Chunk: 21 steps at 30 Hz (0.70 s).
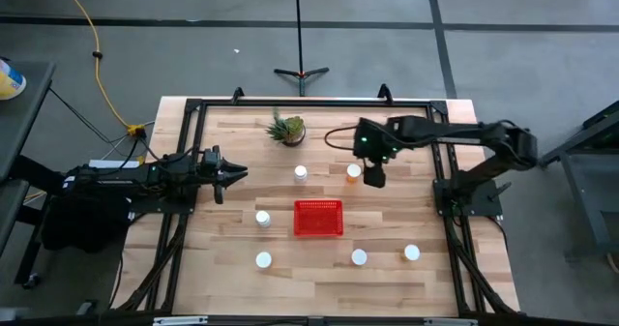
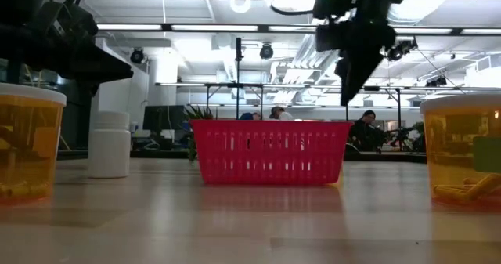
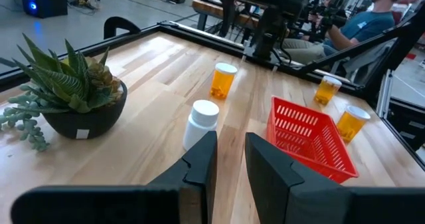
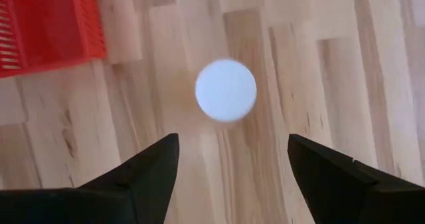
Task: Pick and place pill bottles into a basket
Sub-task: Put the orange pill bottle into the red bin
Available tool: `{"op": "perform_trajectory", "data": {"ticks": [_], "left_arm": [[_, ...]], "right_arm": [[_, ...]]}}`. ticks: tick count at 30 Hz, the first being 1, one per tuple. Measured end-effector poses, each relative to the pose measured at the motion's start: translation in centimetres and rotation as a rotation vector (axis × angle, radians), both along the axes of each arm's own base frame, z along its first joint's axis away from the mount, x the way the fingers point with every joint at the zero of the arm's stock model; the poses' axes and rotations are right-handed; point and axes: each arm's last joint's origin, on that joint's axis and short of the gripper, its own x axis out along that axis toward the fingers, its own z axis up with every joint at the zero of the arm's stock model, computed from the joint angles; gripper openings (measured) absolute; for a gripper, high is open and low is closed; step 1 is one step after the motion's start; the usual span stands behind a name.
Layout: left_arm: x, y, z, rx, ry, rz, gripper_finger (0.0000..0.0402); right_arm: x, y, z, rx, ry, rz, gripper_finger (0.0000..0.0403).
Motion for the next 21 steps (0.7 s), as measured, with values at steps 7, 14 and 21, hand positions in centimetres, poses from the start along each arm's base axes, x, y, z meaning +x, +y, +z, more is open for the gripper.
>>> {"op": "perform_trajectory", "data": {"ticks": [7,14,21], "left_arm": [[0.0,0.0,0.0,-0.001,0.0,-0.008,0.0115],[0.0,0.0,0.0,-0.001,0.001,-0.008,0.0115],[0.0,0.0,-0.1,-0.002,0.011,-0.009,0.0115]], "right_arm": [[2.0,-0.9,-1.8,0.054,0.09,0.009,0.0273],[2.5,-1.1,-2.4,0.082,0.08,0.008,0.0273],[2.9,-1.2,-2.3,0.096,0.034,-0.017,0.0273]]}}
